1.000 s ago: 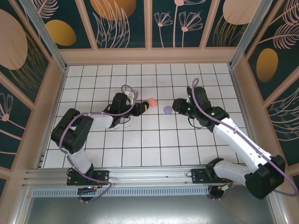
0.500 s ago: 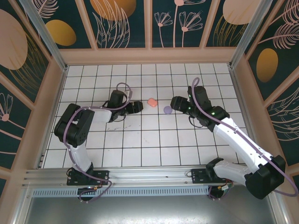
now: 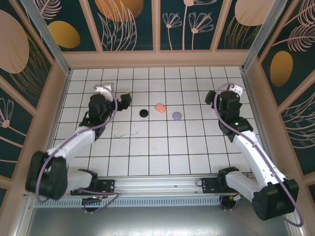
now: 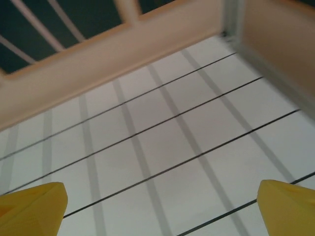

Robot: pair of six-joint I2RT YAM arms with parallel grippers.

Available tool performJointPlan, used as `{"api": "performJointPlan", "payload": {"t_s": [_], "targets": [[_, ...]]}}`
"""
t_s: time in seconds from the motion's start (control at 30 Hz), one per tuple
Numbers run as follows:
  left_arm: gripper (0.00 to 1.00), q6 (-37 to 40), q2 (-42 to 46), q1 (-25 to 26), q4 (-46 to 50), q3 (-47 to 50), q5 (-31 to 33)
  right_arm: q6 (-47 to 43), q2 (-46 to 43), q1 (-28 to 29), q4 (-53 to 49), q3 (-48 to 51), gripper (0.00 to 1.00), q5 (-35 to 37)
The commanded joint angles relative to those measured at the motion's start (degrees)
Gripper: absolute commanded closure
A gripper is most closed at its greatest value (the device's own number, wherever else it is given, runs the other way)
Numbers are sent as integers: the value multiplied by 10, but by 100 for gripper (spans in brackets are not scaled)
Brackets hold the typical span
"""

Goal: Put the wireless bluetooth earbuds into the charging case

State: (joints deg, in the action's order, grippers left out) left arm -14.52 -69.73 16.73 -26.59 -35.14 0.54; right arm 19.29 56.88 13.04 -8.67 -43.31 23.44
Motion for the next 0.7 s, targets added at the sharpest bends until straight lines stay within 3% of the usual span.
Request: {"api": "performJointPlan", "payload": {"t_s": [0.0,0.1,0.27,0.3,0.37,0.5,0.67], "targets": [[1,127,35,-5,-150,85,144,-96,10,-58,213,109,1,49],[1,146,40,-39,-221,140,173,-108,46,-107,401,210,1,-39],[1,131,-8,-84,-331,203,164,-123,211,-122,660,284,2,-88],[1,144,-19,-87,-357,206,157,-133,219,-121,636,269,2,-111],[1,150,-41,-97,-365,196,147,-177,248,-117,685,263,1,-131],[1,169,-45,-110,-337,182,97,-179,320,-133,851,318,1,-169],[1,157,-72,-116,-406,233,56,-190,314,-139,813,306,1,-223]]}}
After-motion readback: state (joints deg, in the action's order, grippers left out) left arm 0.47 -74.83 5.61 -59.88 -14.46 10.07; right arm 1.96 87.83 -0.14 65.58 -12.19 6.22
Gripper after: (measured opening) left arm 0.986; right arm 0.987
